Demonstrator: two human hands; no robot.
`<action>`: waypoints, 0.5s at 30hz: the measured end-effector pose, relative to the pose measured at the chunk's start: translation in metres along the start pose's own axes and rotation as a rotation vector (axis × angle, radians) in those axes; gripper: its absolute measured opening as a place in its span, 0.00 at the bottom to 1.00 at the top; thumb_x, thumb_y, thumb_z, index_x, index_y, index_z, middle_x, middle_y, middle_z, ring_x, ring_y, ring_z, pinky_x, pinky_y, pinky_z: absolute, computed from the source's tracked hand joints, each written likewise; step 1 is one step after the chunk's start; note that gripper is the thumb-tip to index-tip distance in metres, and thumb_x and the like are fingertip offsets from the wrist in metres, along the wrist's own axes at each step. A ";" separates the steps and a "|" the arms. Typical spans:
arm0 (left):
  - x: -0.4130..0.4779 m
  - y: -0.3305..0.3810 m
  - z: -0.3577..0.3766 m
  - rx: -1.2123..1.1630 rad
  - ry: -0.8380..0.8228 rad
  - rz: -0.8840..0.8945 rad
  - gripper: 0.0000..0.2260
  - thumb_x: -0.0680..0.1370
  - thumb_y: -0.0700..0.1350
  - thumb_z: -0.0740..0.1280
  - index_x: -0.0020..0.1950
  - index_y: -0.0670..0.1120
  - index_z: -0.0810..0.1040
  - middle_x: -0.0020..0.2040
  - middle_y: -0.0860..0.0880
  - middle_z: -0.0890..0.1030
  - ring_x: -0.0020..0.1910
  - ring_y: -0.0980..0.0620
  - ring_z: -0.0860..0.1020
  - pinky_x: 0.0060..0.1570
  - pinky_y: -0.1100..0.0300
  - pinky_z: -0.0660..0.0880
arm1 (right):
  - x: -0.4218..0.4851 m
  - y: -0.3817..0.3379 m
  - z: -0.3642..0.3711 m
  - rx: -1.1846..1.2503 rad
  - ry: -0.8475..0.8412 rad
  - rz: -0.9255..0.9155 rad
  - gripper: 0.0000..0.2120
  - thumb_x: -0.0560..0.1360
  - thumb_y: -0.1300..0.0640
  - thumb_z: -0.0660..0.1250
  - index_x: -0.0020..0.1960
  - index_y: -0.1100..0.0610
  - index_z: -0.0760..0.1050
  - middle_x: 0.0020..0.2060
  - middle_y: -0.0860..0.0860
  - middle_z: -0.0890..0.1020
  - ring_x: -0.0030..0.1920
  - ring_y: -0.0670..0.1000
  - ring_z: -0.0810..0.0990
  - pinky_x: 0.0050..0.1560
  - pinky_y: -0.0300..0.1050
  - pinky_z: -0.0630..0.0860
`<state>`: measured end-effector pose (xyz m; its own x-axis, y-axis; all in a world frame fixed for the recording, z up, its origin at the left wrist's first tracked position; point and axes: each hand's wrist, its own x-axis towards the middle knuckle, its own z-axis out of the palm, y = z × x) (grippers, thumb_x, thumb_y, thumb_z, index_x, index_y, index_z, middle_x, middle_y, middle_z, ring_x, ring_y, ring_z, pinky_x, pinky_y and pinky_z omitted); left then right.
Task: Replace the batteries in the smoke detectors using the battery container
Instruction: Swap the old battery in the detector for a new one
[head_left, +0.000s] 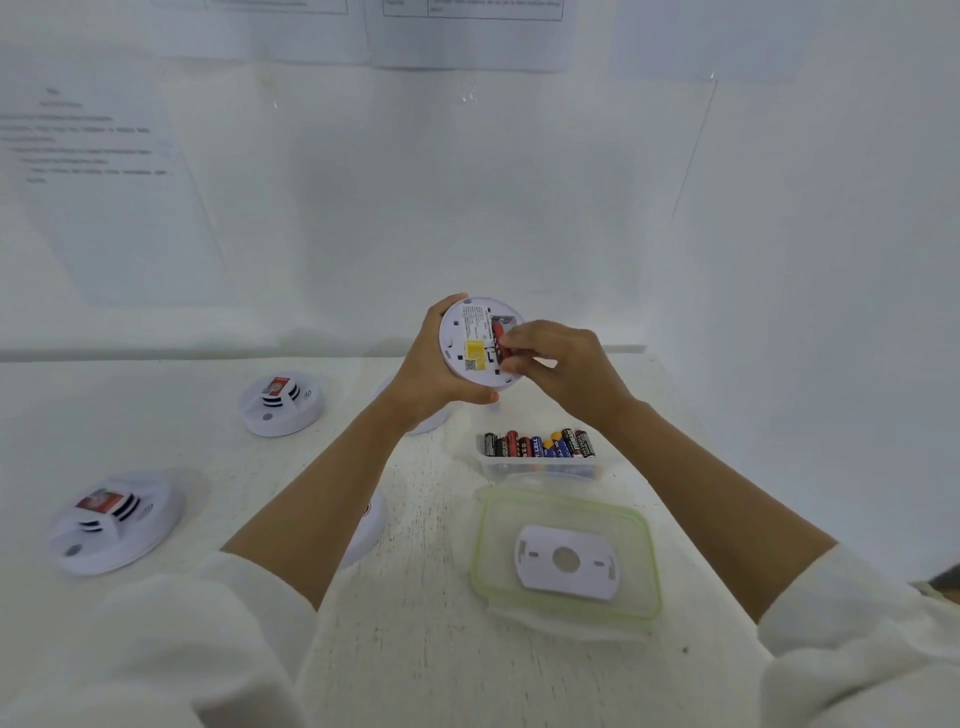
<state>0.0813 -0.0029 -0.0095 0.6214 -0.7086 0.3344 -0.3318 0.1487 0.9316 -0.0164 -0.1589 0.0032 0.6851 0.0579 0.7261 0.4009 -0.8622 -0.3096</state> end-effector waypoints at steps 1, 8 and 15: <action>0.000 0.000 0.000 -0.003 -0.005 0.000 0.43 0.59 0.22 0.73 0.67 0.46 0.59 0.58 0.53 0.70 0.54 0.61 0.75 0.43 0.68 0.76 | 0.002 -0.001 -0.001 0.036 -0.013 0.063 0.11 0.69 0.63 0.72 0.50 0.65 0.81 0.46 0.59 0.83 0.47 0.52 0.81 0.52 0.44 0.77; 0.000 0.001 -0.004 -0.025 -0.009 -0.008 0.45 0.57 0.27 0.76 0.68 0.46 0.59 0.59 0.53 0.71 0.57 0.55 0.74 0.45 0.65 0.78 | 0.015 0.000 -0.007 0.250 -0.089 0.480 0.15 0.65 0.59 0.76 0.51 0.54 0.81 0.59 0.57 0.76 0.61 0.54 0.73 0.58 0.42 0.69; 0.002 0.005 -0.007 0.022 0.012 0.004 0.45 0.54 0.33 0.75 0.67 0.48 0.60 0.58 0.54 0.71 0.56 0.56 0.74 0.45 0.66 0.77 | 0.022 0.003 -0.002 0.560 -0.100 0.610 0.14 0.63 0.68 0.75 0.48 0.62 0.81 0.49 0.62 0.82 0.50 0.62 0.81 0.51 0.61 0.78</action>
<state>0.0855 0.0012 -0.0037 0.6282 -0.6998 0.3401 -0.3496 0.1366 0.9269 -0.0012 -0.1607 0.0194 0.9204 -0.2705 0.2822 0.1672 -0.3803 -0.9096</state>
